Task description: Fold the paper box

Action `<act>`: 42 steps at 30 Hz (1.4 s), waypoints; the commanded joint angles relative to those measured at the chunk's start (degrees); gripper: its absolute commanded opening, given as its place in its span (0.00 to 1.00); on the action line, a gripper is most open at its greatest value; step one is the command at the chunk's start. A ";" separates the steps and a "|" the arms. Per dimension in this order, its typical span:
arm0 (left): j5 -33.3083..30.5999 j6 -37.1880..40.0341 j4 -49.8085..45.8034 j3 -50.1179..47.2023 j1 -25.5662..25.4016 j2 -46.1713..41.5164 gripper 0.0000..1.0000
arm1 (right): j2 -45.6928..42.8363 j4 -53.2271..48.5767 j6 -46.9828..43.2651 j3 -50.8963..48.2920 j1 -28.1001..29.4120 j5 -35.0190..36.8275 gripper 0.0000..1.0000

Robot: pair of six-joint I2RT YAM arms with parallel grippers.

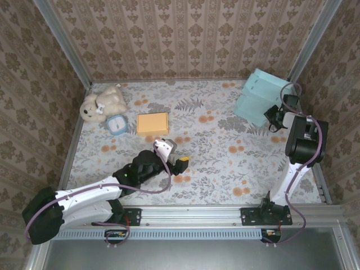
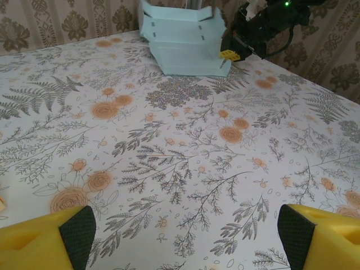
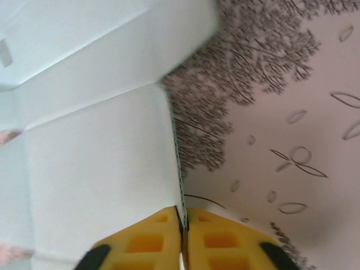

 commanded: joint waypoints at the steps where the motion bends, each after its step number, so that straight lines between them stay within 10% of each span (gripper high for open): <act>1: 0.15 -0.71 1.63 1.90 -0.47 -0.24 0.87 | -3.60 4.90 -0.42 -4.97 0.35 2.20 0.02; 9: -2.77 -2.96 -0.82 3.43 -0.56 -0.55 0.87 | -17.63 8.20 -6.77 -9.25 7.01 4.76 0.00; 20: -23.25 -16.61 -16.15 3.60 0.85 -13.61 0.91 | -44.12 -1.90 -8.14 -17.25 31.42 14.03 0.00; 29: -20.01 -22.68 -27.92 6.42 3.19 -22.33 0.90 | -65.66 -10.46 -1.17 -29.66 45.45 11.49 0.00; 38: -17.68 -26.25 -27.73 6.78 3.35 -16.90 0.90 | -70.13 -6.43 4.62 -46.23 47.96 3.22 0.00; 42: -17.18 -26.58 -25.98 7.67 4.04 -10.72 0.90 | -70.60 -8.73 3.48 -48.98 48.00 4.42 0.20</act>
